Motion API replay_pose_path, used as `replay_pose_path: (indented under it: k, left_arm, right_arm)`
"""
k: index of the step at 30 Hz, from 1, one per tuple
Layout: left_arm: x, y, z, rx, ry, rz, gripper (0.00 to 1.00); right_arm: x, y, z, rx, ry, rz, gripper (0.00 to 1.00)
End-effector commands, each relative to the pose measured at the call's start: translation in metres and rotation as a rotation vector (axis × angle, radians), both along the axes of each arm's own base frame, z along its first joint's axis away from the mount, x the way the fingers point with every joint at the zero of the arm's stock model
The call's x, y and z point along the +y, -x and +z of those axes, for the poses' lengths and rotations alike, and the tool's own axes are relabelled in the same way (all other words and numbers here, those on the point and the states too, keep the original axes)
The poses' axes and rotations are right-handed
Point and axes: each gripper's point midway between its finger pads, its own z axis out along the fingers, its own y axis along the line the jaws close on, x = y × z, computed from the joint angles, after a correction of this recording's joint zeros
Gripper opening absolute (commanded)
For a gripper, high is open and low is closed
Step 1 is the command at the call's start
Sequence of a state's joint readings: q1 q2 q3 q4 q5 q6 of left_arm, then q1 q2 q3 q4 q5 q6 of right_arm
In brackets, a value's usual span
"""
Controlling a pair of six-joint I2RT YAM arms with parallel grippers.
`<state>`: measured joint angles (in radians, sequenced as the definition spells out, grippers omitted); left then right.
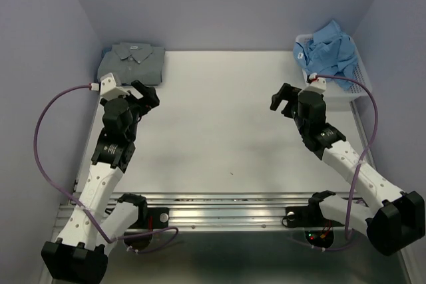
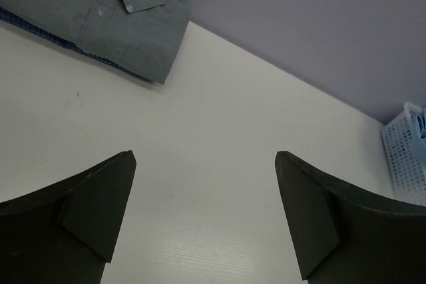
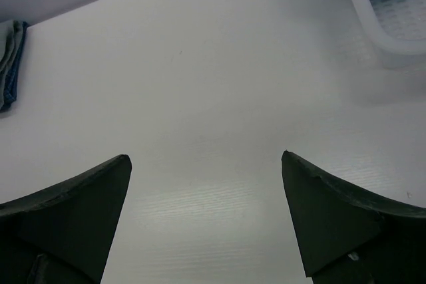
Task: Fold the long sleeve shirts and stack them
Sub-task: Grab the shirt from the pile
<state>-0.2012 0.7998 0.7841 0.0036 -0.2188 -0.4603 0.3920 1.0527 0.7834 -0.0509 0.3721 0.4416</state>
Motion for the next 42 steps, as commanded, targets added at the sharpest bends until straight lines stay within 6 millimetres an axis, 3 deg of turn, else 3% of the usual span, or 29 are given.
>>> replay_pose_path:
  k: [1, 5, 7, 8, 9, 11, 12, 13, 14, 15, 16, 17, 18, 22, 23, 25, 26, 27, 28, 29, 30, 31, 33, 34, 36, 37, 40, 41, 42]
  left_arm:
    - [0.005, -0.009, 0.02, -0.047, -0.035, 0.03, 0.99]
    - [0.004, -0.017, 0.012, -0.017, -0.048, 0.03, 0.99]
    - [0.004, -0.02, 0.01, -0.01, -0.052, 0.034, 0.99]
    - [0.005, -0.021, 0.009, -0.007, -0.062, 0.034, 0.99]
    - [0.006, -0.022, 0.01, -0.006, -0.065, 0.04, 0.99]
    - [0.01, -0.025, 0.009, 0.009, -0.077, 0.066, 0.99]
    - [0.013, -0.027, 0.008, 0.019, -0.089, 0.08, 0.99]
    - [0.015, -0.027, 0.012, 0.021, -0.093, 0.091, 0.99]
    - [0.017, -0.027, 0.012, 0.024, -0.094, 0.104, 0.99]
    - [0.019, -0.027, 0.013, 0.023, -0.093, 0.113, 0.99]
    - [0.018, -0.027, 0.013, 0.023, -0.089, 0.112, 0.99]
    - [0.018, -0.027, 0.012, 0.024, -0.088, 0.108, 0.99]
    - [0.016, -0.028, 0.011, 0.027, -0.088, 0.1, 0.99]
    - [0.014, -0.031, 0.005, 0.046, -0.062, 0.104, 0.99]
    - [0.012, -0.033, 0.002, 0.055, -0.061, 0.094, 0.99]
    - [0.009, -0.035, 0.003, 0.057, -0.061, 0.081, 0.99]
    - [0.009, -0.037, 0.003, 0.059, -0.058, 0.079, 0.99]
    - [0.007, -0.039, 0.002, 0.065, -0.057, 0.073, 0.99]
    - [0.006, -0.04, 0.002, 0.067, -0.056, 0.07, 0.99]
    - [0.005, -0.042, 0.004, 0.063, -0.05, 0.068, 0.99]
    - [0.004, -0.041, -0.001, 0.085, -0.053, 0.063, 0.99]
    - [0.002, -0.041, -0.003, 0.093, -0.051, 0.053, 0.99]
    - [0.001, -0.042, -0.004, 0.1, -0.043, 0.05, 0.99]
    - [0.0, -0.04, -0.002, 0.101, -0.041, 0.044, 0.99]
    - [0.0, -0.038, 0.0, 0.097, -0.036, 0.043, 0.99]
    - [0.0, -0.036, 0.0, 0.094, -0.034, 0.042, 0.99]
    - [-0.001, -0.031, 0.007, 0.058, -0.019, 0.031, 0.99]
    - [-0.001, -0.028, 0.01, 0.042, -0.015, 0.026, 0.99]
    - [-0.003, -0.026, 0.013, 0.03, -0.008, 0.016, 0.99]
  right_arm:
    - [-0.009, -0.01, 0.03, -0.107, -0.037, -0.066, 1.0]
    - [-0.016, -0.017, 0.037, -0.15, -0.017, -0.113, 1.0]
    - [-0.033, -0.032, 0.036, -0.141, 0.056, -0.224, 1.0]
    - [-0.046, -0.043, 0.061, -0.176, 0.068, -0.294, 1.0]
    - [-0.052, -0.055, 0.067, -0.175, 0.083, -0.306, 1.0]
    - [-0.097, -0.093, 0.055, -0.115, 0.064, -0.369, 1.0]
    - [-0.095, -0.115, 0.082, -0.132, -0.012, -0.284, 1.0]
    - [-0.109, -0.14, 0.054, -0.046, -0.042, -0.301, 1.0]
    - [-0.134, -0.148, 0.043, 0.02, -0.034, -0.33, 1.0]
    - [-0.146, -0.166, 0.078, -0.031, -0.002, -0.35, 1.0]
    - [-0.156, -0.177, 0.076, -0.012, 0.03, -0.366, 1.0]
    - [-0.165, -0.195, 0.044, 0.054, 0.061, -0.379, 1.0]
    - [-0.179, -0.206, 0.054, 0.032, 0.074, -0.396, 1.0]
    - [-0.213, -0.248, 0.016, 0.08, 0.096, -0.394, 1.0]
    - [-0.211, -0.264, -0.022, 0.135, 0.099, -0.358, 1.0]
    - [-0.217, -0.284, -0.038, 0.145, 0.122, -0.318, 1.0]
    - [-0.215, -0.3, -0.025, 0.097, 0.12, -0.298, 1.0]
    - [-0.219, -0.308, -0.033, 0.097, 0.116, -0.287, 1.0]
    - [-0.221, -0.319, -0.069, 0.14, 0.117, -0.28, 1.0]
    - [-0.224, -0.331, -0.057, 0.097, 0.117, -0.291, 1.0]
    - [-0.231, -0.335, -0.066, 0.098, 0.111, -0.299, 1.0]
    - [-0.238, -0.34, -0.091, 0.123, 0.098, -0.306, 0.98]
    - [-0.235, -0.35, -0.086, 0.094, 0.075, -0.292, 0.77]
    - [-0.242, -0.348, -0.08, 0.084, 0.062, -0.304, 0.34]
    - [-0.239, -0.347, -0.058, 0.045, 0.071, -0.288, 0.05]
    - [-0.239, -0.343, -0.023, -0.01, 0.093, -0.28, 0.01]
    - [-0.239, -0.332, 0.028, -0.087, 0.126, -0.287, 0.01]
    - [-0.237, -0.32, 0.067, -0.137, 0.135, -0.287, 0.01]
    - [-0.234, -0.314, 0.087, -0.16, 0.139, -0.275, 0.01]
